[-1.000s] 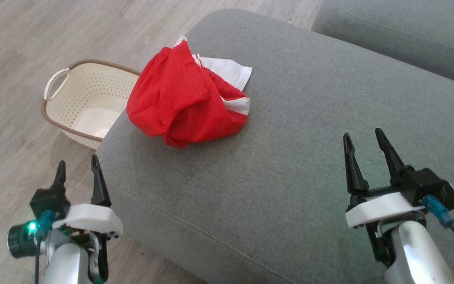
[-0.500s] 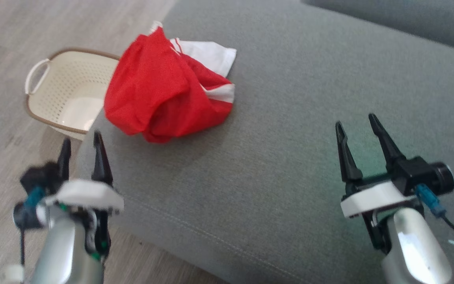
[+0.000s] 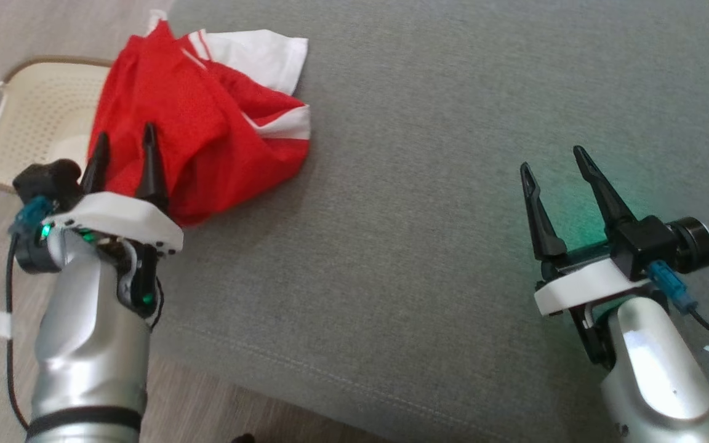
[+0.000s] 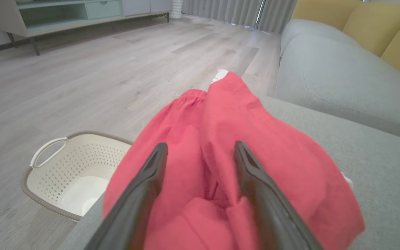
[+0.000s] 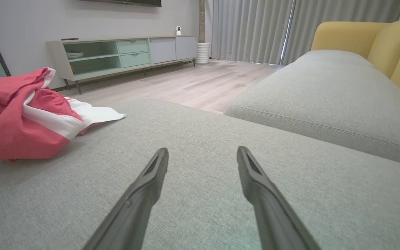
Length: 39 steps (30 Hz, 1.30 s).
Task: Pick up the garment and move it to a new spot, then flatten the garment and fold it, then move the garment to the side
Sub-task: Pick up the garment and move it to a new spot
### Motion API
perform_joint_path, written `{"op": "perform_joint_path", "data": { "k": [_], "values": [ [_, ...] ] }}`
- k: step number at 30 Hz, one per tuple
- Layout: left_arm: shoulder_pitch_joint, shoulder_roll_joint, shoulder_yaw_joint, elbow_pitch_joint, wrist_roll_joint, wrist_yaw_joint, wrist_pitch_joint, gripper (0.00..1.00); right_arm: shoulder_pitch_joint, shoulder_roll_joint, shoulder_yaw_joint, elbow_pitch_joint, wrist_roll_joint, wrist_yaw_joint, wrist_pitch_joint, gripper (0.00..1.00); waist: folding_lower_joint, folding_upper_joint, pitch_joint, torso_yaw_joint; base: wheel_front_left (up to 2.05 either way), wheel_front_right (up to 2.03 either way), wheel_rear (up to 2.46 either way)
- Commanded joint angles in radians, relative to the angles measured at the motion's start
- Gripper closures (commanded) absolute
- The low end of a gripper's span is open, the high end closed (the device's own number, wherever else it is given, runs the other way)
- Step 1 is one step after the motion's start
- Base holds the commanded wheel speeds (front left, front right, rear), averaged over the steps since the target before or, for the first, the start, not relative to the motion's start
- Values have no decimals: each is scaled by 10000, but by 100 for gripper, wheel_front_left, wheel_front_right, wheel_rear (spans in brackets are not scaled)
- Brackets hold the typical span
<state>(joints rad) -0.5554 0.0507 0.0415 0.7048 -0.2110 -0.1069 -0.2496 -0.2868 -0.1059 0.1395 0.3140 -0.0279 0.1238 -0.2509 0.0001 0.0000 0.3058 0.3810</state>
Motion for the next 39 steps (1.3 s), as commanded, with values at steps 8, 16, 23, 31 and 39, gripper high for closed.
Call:
{"op": "perform_joint_path", "data": {
  "k": [8,16,23,31,39],
  "values": [
    [-1497,819,-1,2682,179,-95,-37,0,-360,48,179,-32,186,69,-109,0,-1,0,205,-514,0,0,0],
    [-2110,990,-59,3452,-78,-177,-102,100,-358,275,-24,112,464,69,-109,0,-1,0,59,-776,0,0,0],
    [-2433,1228,-150,2496,75,-187,-118,100,-256,405,-24,77,695,69,-109,0,-1,0,-270,-1185,0,0,0],
    [-2758,894,-690,757,522,-175,-120,100,-57,524,-39,-64,830,69,-109,0,-1,0,-674,-2267,0,0,0],
    [-2719,276,-1485,-319,599,-186,-121,100,175,553,-110,-161,1094,69,-109,0,-1,0,-892,-3649,0,0,0]
  ]
}}
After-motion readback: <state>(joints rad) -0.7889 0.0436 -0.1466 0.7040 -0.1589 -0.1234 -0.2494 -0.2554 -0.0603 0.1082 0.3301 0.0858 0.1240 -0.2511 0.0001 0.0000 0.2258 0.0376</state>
